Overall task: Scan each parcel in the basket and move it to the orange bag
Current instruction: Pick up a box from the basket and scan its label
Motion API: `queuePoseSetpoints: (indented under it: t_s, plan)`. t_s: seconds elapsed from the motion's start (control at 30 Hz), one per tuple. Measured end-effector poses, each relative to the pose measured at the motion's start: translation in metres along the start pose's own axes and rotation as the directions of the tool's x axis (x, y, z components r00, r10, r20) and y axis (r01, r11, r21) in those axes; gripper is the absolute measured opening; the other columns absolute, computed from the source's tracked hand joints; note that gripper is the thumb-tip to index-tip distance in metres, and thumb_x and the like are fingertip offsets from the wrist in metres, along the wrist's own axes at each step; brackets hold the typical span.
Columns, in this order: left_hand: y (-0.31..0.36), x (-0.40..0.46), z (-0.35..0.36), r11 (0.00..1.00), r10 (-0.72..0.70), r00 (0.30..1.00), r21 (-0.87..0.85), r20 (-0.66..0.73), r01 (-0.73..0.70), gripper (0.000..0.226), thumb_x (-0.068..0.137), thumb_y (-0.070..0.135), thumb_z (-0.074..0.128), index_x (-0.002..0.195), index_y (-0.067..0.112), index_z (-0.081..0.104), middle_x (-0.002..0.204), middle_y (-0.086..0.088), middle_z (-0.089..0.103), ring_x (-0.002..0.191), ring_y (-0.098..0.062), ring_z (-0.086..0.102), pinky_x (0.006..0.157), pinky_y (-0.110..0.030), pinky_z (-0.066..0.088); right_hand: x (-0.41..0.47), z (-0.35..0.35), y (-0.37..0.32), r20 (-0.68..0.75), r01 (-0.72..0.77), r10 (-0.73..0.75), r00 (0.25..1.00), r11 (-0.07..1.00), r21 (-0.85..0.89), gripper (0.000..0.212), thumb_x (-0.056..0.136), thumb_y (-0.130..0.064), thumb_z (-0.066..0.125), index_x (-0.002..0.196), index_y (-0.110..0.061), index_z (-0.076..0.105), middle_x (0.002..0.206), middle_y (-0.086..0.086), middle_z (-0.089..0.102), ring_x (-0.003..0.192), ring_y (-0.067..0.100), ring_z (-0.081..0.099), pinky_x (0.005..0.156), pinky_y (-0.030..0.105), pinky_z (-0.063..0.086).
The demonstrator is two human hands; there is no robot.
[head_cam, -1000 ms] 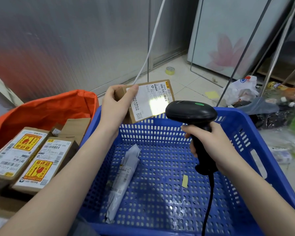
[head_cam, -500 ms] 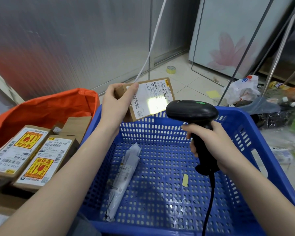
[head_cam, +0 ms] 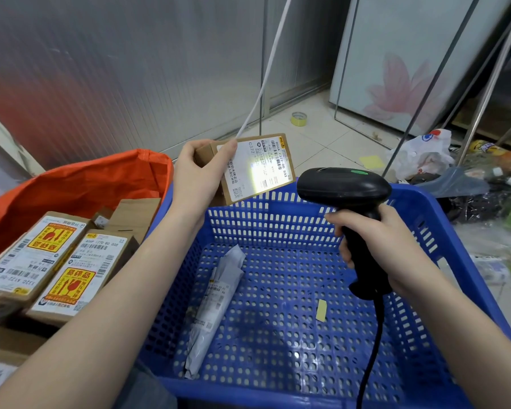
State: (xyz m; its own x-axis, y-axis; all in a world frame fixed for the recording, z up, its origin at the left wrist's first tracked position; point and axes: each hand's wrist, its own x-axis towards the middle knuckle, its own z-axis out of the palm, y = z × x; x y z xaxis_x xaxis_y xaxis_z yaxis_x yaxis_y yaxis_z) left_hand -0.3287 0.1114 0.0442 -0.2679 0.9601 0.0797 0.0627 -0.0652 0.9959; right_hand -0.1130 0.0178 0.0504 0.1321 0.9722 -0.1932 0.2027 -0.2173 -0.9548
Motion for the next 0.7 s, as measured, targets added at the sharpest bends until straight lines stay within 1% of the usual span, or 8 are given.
queuePoseSetpoints:
  t_s: [0.1,0.2,0.27,0.33,0.43,0.47,0.6,0.7]
  plan:
    - [-0.001,0.001,0.000,1.000,-0.008,1.000,-0.003,-0.004,0.008,0.033,0.084,0.034,0.072,0.104,0.014,0.056,0.086,0.006,0.066,0.074,-0.003,0.067,0.056,-0.016,0.049,0.000,0.000,0.000,-0.003,-0.006,0.006,1.000,1.000,-0.005,0.026,0.082,-0.024,0.068,0.075,-0.004,0.055,0.046,0.003,0.053,0.041,0.018,0.051,0.042,0.026,0.043]
    - [0.000,-0.001,0.002,0.999,-0.026,0.999,-0.024,0.026,0.027,0.033,0.085,0.036,0.071,0.104,0.013,0.056,0.083,0.002,0.065,0.063,-0.001,0.063,0.048,-0.015,0.044,0.000,0.002,0.002,0.003,-0.016,0.016,1.000,1.000,0.003,0.023,0.083,-0.023,0.068,0.076,-0.006,0.054,0.045,-0.003,0.053,0.041,0.017,0.051,0.043,0.026,0.043]
    - [0.001,-0.003,0.005,0.999,-0.023,0.998,-0.020,0.050,0.024,0.032,0.085,0.037,0.070,0.103,0.013,0.056,0.082,0.001,0.064,0.058,0.000,0.061,0.045,-0.014,0.042,0.000,0.005,0.003,0.010,-0.021,0.021,1.000,1.000,0.005,0.022,0.084,-0.022,0.068,0.075,-0.007,0.054,0.044,-0.005,0.053,0.041,0.017,0.051,0.043,0.026,0.043]
    - [0.000,-0.004,0.006,1.000,-0.018,0.998,-0.014,0.067,0.019,0.033,0.085,0.037,0.070,0.104,0.013,0.057,0.082,0.002,0.065,0.060,0.000,0.062,0.046,-0.014,0.042,0.001,0.007,0.004,0.013,-0.020,0.020,1.000,1.000,-0.001,0.022,0.084,-0.021,0.068,0.074,-0.008,0.054,0.044,-0.005,0.052,0.041,0.017,0.051,0.043,0.027,0.044]
    - [-0.002,-0.005,0.007,1.000,-0.017,0.996,0.001,0.085,0.017,0.035,0.084,0.039,0.070,0.106,0.015,0.058,0.088,0.001,0.068,0.070,-0.006,0.065,0.049,-0.015,0.044,0.001,0.009,0.003,0.013,-0.020,0.020,1.000,1.000,-0.012,0.022,0.085,-0.022,0.067,0.074,-0.008,0.054,0.043,-0.003,0.053,0.041,0.015,0.051,0.043,0.026,0.045]
    - [-0.002,-0.005,0.006,1.000,-0.019,0.996,0.004,0.088,0.018,0.035,0.084,0.040,0.070,0.106,0.015,0.058,0.089,0.000,0.068,0.070,-0.006,0.066,0.049,-0.015,0.044,0.001,0.009,0.002,0.011,-0.024,0.024,1.000,1.000,-0.013,0.022,0.085,-0.022,0.067,0.074,-0.008,0.054,0.043,-0.003,0.053,0.041,0.016,0.051,0.044,0.026,0.045]
    - [-0.001,-0.006,0.007,1.000,-0.022,0.993,-0.008,0.112,0.023,0.039,0.086,0.038,0.068,0.111,0.010,0.057,0.086,0.000,0.067,0.060,-0.001,0.064,0.046,-0.012,0.043,0.001,0.009,0.002,0.007,-0.036,0.036,0.999,0.999,-0.020,0.023,0.084,-0.023,0.067,0.074,-0.007,0.054,0.043,0.000,0.053,0.042,0.017,0.051,0.046,0.027,0.046]
    - [0.000,-0.008,0.009,1.000,-0.013,0.992,-0.012,0.122,0.015,0.042,0.087,0.036,0.068,0.115,0.008,0.056,0.085,0.001,0.067,0.061,0.000,0.066,0.047,-0.011,0.043,0.001,0.010,0.002,0.007,-0.032,0.033,0.999,0.999,-0.026,0.022,0.085,-0.023,0.067,0.074,-0.008,0.054,0.043,-0.002,0.053,0.042,0.017,0.052,0.045,0.027,0.046]
